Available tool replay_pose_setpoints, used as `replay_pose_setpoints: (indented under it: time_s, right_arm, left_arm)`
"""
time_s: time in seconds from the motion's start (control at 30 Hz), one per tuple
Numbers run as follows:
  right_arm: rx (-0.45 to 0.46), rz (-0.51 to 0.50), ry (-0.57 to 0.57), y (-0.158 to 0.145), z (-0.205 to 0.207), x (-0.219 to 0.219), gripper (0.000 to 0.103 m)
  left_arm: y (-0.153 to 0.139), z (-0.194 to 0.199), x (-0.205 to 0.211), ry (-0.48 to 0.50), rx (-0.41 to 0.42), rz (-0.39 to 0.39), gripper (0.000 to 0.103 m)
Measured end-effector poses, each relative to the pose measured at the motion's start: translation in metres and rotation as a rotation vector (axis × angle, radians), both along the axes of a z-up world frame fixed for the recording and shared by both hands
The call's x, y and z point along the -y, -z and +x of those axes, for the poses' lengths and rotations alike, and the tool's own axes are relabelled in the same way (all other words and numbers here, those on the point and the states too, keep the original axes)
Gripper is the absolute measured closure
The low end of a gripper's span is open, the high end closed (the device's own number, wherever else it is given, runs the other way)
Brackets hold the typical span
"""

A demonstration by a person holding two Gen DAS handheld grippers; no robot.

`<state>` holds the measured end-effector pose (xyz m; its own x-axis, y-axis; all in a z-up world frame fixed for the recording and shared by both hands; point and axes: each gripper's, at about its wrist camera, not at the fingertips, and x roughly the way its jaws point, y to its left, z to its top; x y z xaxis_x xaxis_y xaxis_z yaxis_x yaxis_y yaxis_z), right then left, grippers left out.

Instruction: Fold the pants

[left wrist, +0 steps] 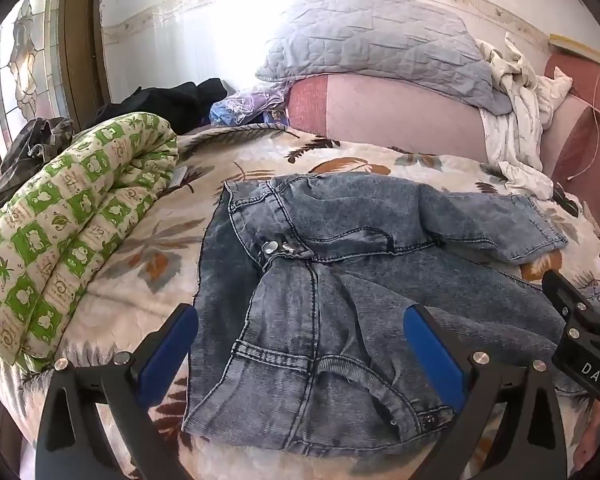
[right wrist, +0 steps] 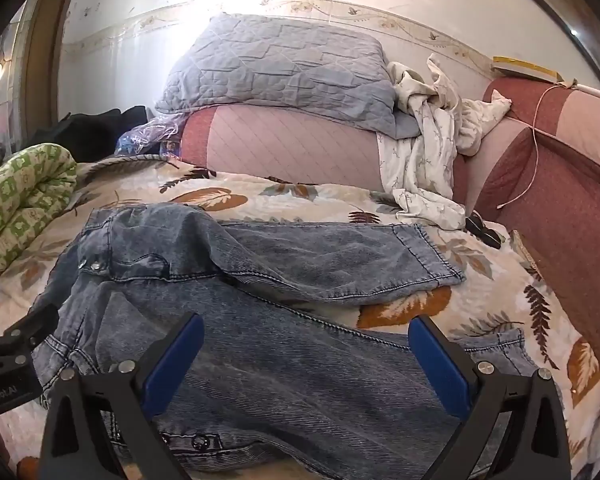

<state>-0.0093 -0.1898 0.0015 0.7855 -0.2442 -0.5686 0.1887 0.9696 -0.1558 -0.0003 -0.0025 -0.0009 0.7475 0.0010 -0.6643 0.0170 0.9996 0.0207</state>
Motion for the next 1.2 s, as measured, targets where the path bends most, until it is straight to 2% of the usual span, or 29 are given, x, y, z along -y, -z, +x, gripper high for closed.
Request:
replay_pose_setpoints:
  time_s: [0.27,0.5,0.87,1.1,1.2]
  right_arm:
    - [0.004,-0.008,0.001,0.001,0.0,0.001,0.0]
    - [-0.006,-0.017,0.013,0.004,0.002,0.008,0.0]
    - [-0.056,0.043,0.141,0.015,0.004,0.064,0.0]
    - [-0.079,0.071,0.215,0.02,-0.002,0.108,0.0]
    - [-0.092,0.119,0.243,0.022,-0.005,0.131,0.0]
  left_arm:
    - [0.005,0.002,0.007,0.022,-0.01,0.023,0.001]
    - [0.018,0.011,0.006,0.032,-0.058,-0.004,0.001]
    - [0.022,0.022,-0.02,-0.075,-0.054,0.009,0.001]
    - [0.021,0.029,-0.052,-0.168,-0.067,-0.051,0.001]
    - [0.024,0.034,-0.062,-0.201,-0.083,-0.067,0.001]
